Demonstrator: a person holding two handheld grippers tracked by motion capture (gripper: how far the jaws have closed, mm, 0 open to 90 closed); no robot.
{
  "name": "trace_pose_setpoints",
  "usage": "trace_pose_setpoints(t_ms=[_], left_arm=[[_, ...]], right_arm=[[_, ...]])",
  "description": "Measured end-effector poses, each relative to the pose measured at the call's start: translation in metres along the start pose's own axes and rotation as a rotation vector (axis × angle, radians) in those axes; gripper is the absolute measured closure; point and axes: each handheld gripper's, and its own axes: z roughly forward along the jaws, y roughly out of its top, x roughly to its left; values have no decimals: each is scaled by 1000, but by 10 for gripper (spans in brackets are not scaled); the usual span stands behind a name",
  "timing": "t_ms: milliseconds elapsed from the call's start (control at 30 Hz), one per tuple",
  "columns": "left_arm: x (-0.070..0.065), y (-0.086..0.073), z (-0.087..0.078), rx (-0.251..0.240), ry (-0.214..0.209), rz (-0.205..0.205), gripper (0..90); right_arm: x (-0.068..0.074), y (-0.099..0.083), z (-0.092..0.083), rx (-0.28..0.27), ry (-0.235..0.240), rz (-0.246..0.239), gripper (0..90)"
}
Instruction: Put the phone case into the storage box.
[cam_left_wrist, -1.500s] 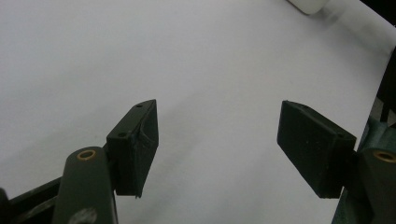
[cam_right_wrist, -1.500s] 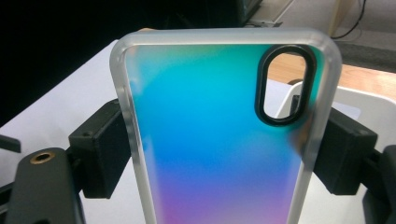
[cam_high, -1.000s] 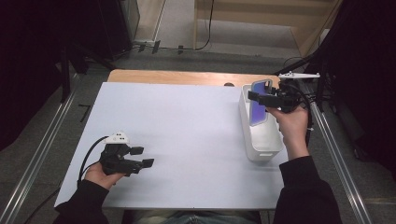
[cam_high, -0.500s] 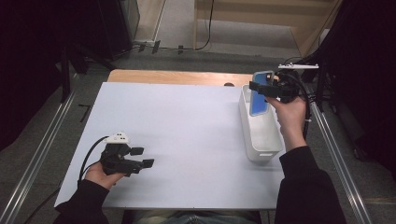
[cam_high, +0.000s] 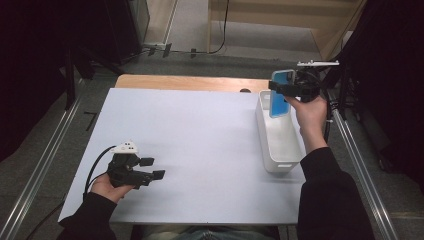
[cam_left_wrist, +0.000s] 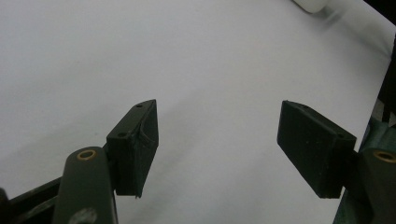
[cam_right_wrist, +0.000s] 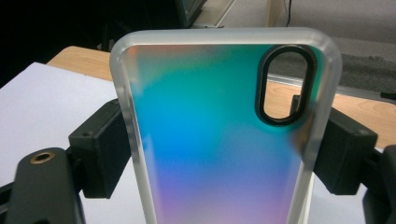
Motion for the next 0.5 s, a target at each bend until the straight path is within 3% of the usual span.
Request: trace_pose_setpoints(t_ms=[500], left_arm=[[0, 0, 2, 6, -14, 3, 292]], right_arm=[[-11, 22, 15, 3, -25, 24, 156]])
